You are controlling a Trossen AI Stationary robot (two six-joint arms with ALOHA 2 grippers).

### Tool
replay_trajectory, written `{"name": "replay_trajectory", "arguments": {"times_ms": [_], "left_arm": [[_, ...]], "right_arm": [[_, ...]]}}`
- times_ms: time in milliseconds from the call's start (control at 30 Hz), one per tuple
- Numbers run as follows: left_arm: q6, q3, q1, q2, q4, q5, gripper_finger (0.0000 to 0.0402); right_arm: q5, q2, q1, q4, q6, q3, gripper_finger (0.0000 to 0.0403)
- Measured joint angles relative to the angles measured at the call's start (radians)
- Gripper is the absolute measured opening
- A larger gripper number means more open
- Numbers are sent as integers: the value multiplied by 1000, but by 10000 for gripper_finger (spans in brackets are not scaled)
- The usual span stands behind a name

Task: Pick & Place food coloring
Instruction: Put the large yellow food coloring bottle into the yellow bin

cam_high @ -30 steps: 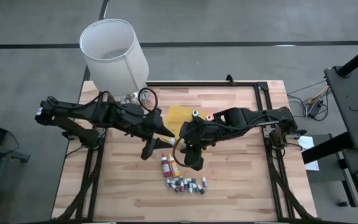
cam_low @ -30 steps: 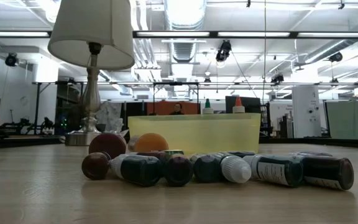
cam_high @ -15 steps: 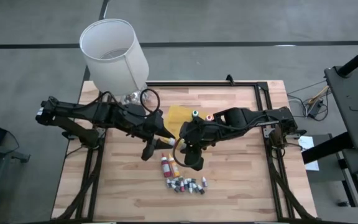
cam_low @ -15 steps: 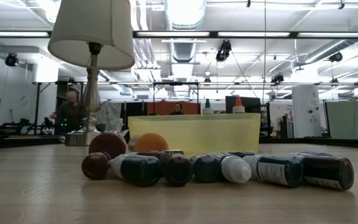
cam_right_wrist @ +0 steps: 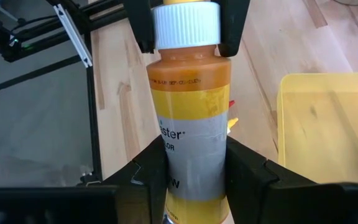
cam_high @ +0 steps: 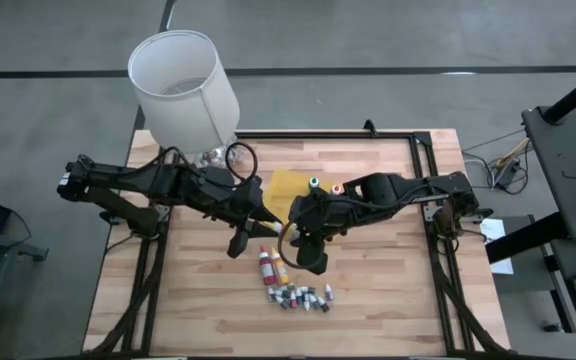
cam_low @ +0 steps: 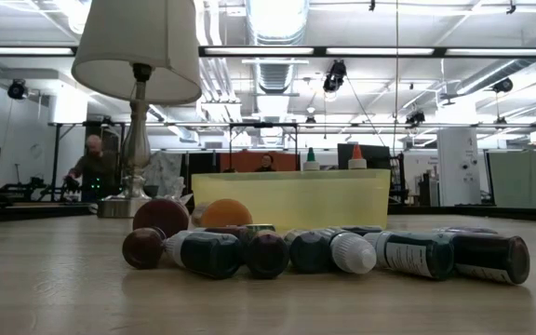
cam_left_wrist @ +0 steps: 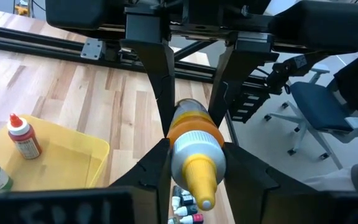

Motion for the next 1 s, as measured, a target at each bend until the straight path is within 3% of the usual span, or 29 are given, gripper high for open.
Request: {"name": "replay_trajectory", "arguments": {"times_ms": [267,567,733,1000], "left_arm": [[3,0,0,0,-3,3,94],[-1,0,0,2,-27,11,94],[-1,0,21,2,-86,17,94],[11,0,141,2,-159,21,94]], "right_arm": [[4,0,0,6,16,21,163],[3,-6,3,-8,-3,152,217],[3,-81,4,-41,-15,146,226],[180,-217,3,-44,-18,146,224]]}}
